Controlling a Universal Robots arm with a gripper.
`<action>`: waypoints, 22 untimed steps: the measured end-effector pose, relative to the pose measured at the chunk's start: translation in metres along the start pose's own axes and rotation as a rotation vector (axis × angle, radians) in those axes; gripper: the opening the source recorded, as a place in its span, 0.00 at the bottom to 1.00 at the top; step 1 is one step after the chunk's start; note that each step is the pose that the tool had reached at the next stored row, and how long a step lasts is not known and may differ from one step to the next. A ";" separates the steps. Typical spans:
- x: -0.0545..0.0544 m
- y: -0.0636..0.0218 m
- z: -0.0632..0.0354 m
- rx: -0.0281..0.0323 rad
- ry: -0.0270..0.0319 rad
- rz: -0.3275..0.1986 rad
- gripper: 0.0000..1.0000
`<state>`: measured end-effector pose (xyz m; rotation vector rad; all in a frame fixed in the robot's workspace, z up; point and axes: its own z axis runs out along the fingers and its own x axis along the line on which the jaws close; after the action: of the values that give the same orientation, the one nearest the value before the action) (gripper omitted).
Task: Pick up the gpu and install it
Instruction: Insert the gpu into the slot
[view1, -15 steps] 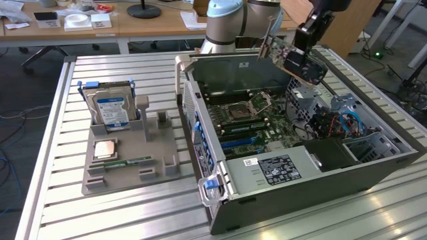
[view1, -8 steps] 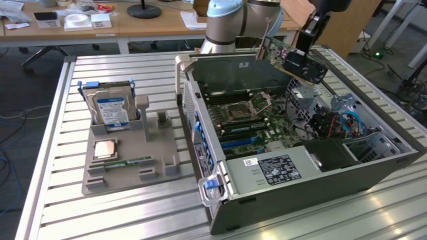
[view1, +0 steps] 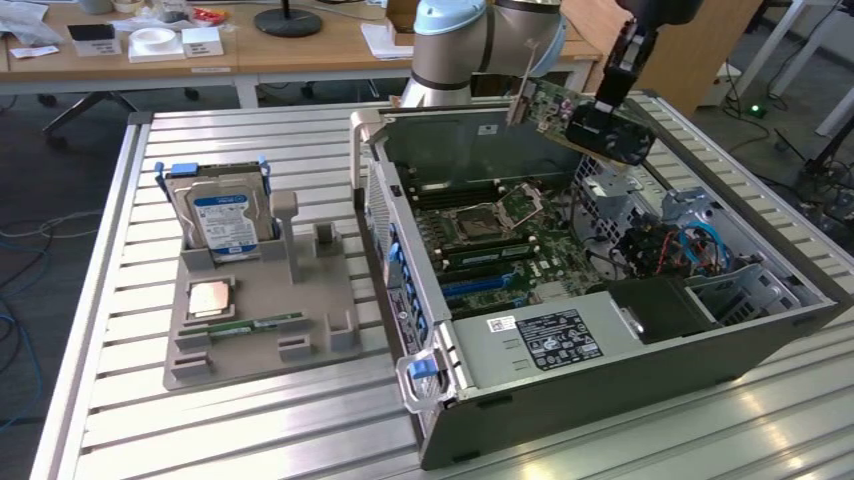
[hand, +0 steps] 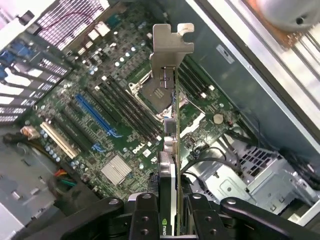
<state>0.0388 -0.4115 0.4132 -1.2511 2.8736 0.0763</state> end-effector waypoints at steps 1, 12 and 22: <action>0.000 0.0000 0.0001 -0.0005 0.0007 -0.017 0.27; 0.000 0.0000 0.0007 -0.0055 0.0091 -0.216 0.27; 0.000 -0.0001 0.0013 -0.0093 0.0155 -0.368 0.27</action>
<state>0.0388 -0.4115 0.4119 -1.7620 2.6029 0.0770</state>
